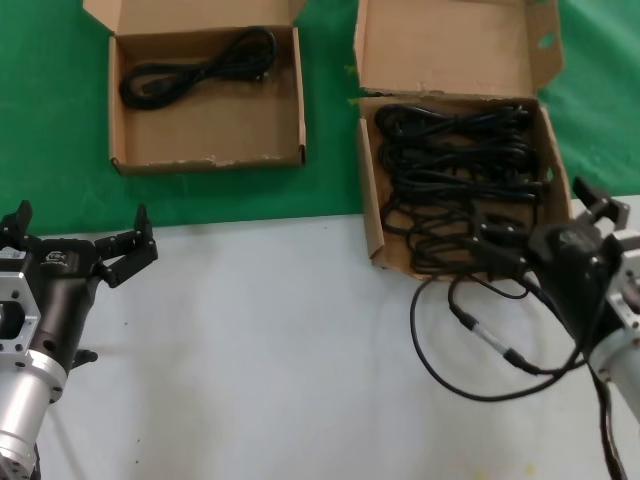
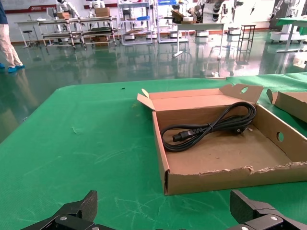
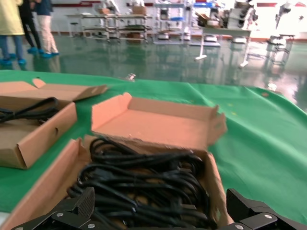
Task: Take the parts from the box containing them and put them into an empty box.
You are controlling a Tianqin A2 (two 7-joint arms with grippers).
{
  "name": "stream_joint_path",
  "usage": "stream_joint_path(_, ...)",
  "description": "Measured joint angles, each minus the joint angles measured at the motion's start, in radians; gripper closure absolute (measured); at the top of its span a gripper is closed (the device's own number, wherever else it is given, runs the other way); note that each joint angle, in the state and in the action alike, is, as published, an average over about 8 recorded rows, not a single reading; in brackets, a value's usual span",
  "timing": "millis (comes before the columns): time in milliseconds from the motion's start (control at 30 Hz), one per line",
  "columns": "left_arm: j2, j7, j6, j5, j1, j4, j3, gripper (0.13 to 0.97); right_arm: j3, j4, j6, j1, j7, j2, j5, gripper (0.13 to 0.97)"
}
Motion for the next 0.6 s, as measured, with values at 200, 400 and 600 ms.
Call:
stream_joint_path(200,0.0,0.0,-0.001,-0.001,0.001,0.0,-0.001,0.132,0.016,0.026,0.037,-0.06,0.022,0.002,0.012,0.129)
stream_joint_path(400,0.0,0.001,-0.002,-0.002,0.002,0.0,-0.001,0.132,0.023,0.038,0.054,-0.087,0.032,0.002,0.017,0.129)
stream_joint_path(600,0.0,0.001,-0.002,-0.002,0.002,0.0,-0.001,0.132,0.023,0.039,0.055,-0.089,0.033,0.002,0.017,0.129)
